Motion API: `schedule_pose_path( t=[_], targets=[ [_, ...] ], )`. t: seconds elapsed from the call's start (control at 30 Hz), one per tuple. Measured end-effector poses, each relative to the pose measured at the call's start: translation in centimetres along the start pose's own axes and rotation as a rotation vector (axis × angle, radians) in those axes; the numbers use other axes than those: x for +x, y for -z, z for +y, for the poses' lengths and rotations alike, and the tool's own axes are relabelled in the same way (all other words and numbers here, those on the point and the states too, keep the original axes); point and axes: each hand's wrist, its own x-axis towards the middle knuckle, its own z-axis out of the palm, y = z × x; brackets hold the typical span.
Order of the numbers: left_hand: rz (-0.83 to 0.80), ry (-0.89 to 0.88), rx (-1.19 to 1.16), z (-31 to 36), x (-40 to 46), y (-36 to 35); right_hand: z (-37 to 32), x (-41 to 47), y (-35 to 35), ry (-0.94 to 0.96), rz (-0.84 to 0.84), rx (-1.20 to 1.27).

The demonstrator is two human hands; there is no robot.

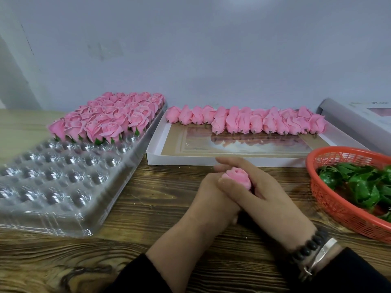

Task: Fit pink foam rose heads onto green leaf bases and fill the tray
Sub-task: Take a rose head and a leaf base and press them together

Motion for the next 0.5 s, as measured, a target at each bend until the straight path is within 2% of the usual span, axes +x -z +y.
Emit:
schedule_pose_path(
  t=[0.13, 0.2, 0.27, 0.43, 0.5],
  targets=[
    [0.16, 0.018, -0.321, -0.4, 0.6, 1.0, 0.7, 0.0, 0.0, 0.066, 0.157, -0.073],
    [0.229, 0.03, -0.411, -0.5, 0.7, 1.3, 0.8, 0.1, 0.1, 0.107, 0.275, -0.109],
    [0.303, 0.026, -0.483, -0.4, 0.8, 1.3, 0.8, 0.1, 0.1, 0.124, 0.322, -0.152],
    [0.292, 0.059, -0.601, -0.3, 0.8, 0.9, 0.9, 0.0, -0.5, 0.092, 0.186, -0.223],
    [0.278, 0.078, -0.573, -0.3, 0.8, 0.7, 1.0, 0.1, -0.8, 0.095, 0.13, -0.286]
  ],
)
